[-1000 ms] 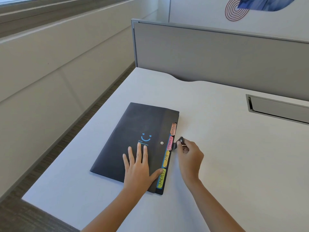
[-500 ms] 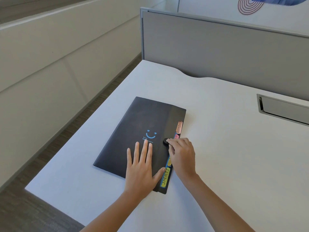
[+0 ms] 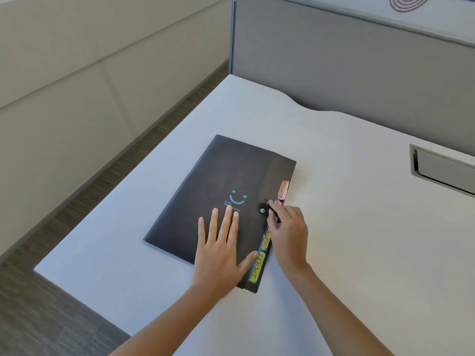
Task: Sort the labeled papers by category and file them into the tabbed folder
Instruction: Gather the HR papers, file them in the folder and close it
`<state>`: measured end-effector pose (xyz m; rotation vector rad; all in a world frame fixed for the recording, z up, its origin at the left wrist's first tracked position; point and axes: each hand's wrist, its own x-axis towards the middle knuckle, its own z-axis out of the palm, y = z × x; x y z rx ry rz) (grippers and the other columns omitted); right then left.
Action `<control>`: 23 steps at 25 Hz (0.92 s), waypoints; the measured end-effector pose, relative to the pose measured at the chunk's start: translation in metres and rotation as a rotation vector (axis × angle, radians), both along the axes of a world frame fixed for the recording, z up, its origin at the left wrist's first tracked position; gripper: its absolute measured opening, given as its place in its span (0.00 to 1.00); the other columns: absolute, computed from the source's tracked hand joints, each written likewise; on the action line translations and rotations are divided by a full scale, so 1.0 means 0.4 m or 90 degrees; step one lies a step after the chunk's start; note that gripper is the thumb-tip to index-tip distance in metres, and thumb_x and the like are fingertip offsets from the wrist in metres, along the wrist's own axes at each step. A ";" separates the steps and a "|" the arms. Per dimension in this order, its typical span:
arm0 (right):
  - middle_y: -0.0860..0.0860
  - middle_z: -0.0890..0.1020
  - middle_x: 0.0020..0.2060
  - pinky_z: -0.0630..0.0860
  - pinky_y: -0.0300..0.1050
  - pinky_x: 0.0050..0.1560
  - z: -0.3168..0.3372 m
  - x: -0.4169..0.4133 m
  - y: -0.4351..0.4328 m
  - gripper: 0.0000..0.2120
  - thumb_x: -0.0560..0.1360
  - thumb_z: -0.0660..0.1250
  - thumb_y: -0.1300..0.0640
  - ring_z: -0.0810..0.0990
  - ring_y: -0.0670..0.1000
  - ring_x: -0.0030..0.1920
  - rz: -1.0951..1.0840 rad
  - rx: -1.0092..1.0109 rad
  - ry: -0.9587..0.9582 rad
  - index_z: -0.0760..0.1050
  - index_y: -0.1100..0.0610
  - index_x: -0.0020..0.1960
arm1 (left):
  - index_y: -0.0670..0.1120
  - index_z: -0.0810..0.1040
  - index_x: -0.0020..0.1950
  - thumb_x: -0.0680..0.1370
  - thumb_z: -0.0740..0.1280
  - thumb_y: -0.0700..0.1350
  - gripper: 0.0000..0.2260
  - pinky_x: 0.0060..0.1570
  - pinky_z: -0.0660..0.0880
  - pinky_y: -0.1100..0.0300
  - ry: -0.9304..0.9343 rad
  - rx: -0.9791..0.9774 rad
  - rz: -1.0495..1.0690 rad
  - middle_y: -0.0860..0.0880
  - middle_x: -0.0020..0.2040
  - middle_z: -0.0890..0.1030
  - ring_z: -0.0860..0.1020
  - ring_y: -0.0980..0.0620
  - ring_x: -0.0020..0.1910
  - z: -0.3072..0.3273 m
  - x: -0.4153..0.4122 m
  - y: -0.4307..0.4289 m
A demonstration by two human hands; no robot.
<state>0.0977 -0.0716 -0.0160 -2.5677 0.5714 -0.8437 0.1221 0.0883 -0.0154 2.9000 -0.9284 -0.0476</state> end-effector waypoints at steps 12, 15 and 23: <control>0.56 0.83 0.44 0.81 0.46 0.41 -0.007 -0.031 -0.014 0.19 0.67 0.75 0.65 0.80 0.56 0.44 0.126 -0.196 0.053 0.80 0.65 0.57 | 0.46 0.58 0.77 0.75 0.49 0.70 0.39 0.72 0.52 0.38 0.004 -0.004 0.003 0.46 0.77 0.59 0.54 0.40 0.77 -0.001 0.001 0.000; 0.56 0.83 0.44 0.81 0.45 0.42 -0.008 -0.031 -0.029 0.20 0.66 0.75 0.66 0.80 0.55 0.45 0.154 -0.229 0.054 0.79 0.64 0.58 | 0.46 0.57 0.77 0.75 0.49 0.70 0.39 0.72 0.53 0.38 0.005 -0.001 0.001 0.45 0.77 0.59 0.53 0.40 0.77 0.001 0.000 0.002; 0.54 0.83 0.41 0.82 0.44 0.39 0.002 -0.018 -0.060 0.21 0.65 0.76 0.70 0.81 0.54 0.43 0.215 -0.236 0.072 0.80 0.63 0.57 | 0.45 0.58 0.77 0.75 0.50 0.69 0.38 0.72 0.54 0.38 -0.002 -0.001 -0.001 0.45 0.77 0.59 0.53 0.40 0.77 0.005 -0.001 0.001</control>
